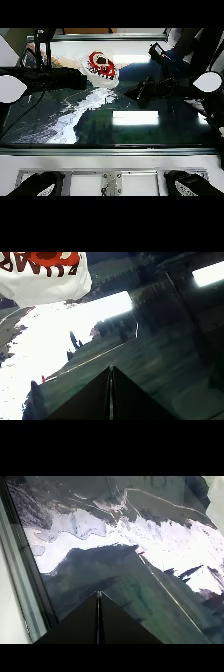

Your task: Fold the clothes and pants, and hang the long-sleeved shirts on hangers.

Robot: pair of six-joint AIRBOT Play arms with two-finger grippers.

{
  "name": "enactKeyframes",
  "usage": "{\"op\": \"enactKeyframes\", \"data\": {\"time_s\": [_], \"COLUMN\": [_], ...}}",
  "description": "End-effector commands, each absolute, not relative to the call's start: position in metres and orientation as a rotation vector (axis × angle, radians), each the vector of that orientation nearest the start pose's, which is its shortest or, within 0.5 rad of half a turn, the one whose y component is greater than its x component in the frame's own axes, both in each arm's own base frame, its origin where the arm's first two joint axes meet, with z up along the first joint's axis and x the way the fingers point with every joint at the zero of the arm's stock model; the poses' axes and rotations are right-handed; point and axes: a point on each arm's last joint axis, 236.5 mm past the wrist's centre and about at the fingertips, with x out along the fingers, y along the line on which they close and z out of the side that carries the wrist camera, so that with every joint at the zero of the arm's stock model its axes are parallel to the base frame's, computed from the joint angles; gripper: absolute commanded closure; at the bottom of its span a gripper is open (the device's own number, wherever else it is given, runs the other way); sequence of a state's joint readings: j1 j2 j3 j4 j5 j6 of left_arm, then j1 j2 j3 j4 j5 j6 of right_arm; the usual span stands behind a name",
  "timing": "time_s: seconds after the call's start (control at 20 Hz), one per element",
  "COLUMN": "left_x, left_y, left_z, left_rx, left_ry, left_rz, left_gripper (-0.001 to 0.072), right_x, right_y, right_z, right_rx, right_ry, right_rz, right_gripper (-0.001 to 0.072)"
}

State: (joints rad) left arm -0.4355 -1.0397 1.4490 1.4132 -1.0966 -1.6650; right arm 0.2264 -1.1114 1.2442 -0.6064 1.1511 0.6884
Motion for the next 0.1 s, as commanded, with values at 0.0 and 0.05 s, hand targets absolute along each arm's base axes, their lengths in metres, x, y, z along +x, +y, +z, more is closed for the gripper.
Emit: {"op": "enactKeyframes", "data": {"time_s": [0.0, 0.05], "left_x": [0.3573, 0.3573], "left_y": [-0.2023, -0.2023], "left_z": [0.2354, 0.2354], "left_rx": [-0.054, -0.054], "left_ry": [0.726, 0.726], "left_rz": [-0.493, -0.493], "left_gripper": [0.0687, 0.0687], "right_x": [0.3298, 0.3299], "right_y": [0.2586, 0.2586], "right_z": [0.1982, 0.1981], "right_rx": [-0.053, -0.054], "right_ry": [0.582, 0.582], "right_rz": [1.137, 1.137], "right_gripper": [0.0690, 0.0691]}}
